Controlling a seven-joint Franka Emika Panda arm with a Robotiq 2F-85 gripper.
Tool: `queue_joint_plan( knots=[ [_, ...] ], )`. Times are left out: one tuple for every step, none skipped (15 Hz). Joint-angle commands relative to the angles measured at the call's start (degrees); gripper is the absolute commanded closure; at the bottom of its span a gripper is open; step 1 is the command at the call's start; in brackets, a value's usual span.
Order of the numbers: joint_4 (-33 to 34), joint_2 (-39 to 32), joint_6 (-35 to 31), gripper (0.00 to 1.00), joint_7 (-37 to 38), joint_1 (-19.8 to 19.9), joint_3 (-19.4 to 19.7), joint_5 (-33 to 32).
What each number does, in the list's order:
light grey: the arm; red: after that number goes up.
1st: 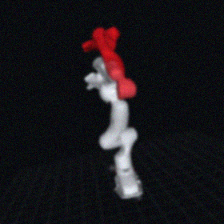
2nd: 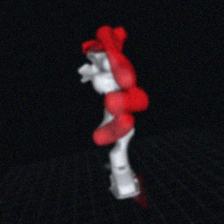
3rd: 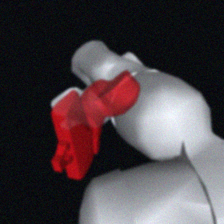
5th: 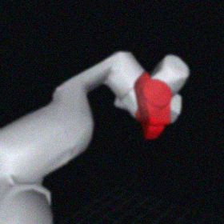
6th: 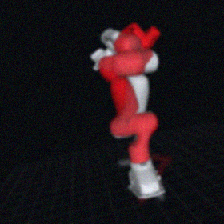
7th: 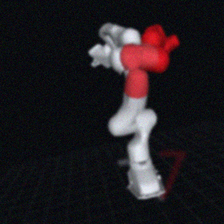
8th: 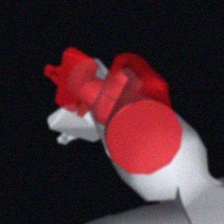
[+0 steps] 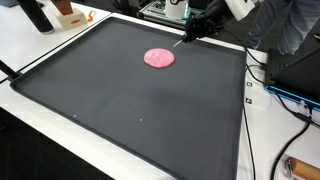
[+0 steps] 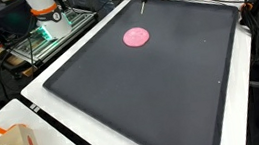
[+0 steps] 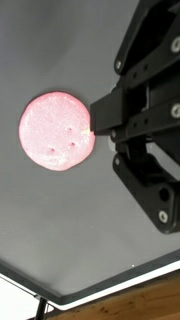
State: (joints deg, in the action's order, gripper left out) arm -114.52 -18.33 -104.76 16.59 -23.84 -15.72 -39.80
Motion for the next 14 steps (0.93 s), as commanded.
queue_joint_plan(
  knots=[
    [3.4, -4.8, 4.5, 0.97, 6.7, -3.1, 0.8, -4.3],
    [4.0, -5.9, 5.3, 0.97, 8.1, -3.6, 0.9, -5.0],
    [4.7, -6.9, 6.2, 0.97, 9.7, -4.2, 1.0, -5.8],
    [5.2, -7.9, 7.0, 0.97, 11.3, -4.8, 1.2, -6.7],
    [5.8, -8.8, 7.8, 0.97, 12.4, -5.3, 1.3, -7.4],
    [6.3, -9.8, 8.6, 0.97, 13.8, -5.9, 1.5, -8.3],
    [6.8, -10.7, 9.3, 0.97, 15.0, -6.3, 1.6, -8.9],
    [7.4, -11.6, 10.0, 0.97, 16.2, -6.8, 1.8, -9.6],
    [7.8, -12.4, 10.8, 0.97, 17.3, -7.1, 1.9, -10.0],
    [8.4, -13.3, 11.5, 0.97, 18.4, -7.5, 2.1, -10.5],
    [8.9, -14.1, 12.1, 0.97, 19.5, -7.8, 2.2, -10.9],
    [9.3, -14.9, 12.8, 0.97, 20.4, -8.0, 2.4, -11.3],
    [9.8, -15.6, 13.4, 0.97, 21.4, -8.2, 2.5, -11.5],
    [10.3, -16.3, 13.7, 0.97, 22.3, -8.3, 2.5, -11.5]
  ],
)
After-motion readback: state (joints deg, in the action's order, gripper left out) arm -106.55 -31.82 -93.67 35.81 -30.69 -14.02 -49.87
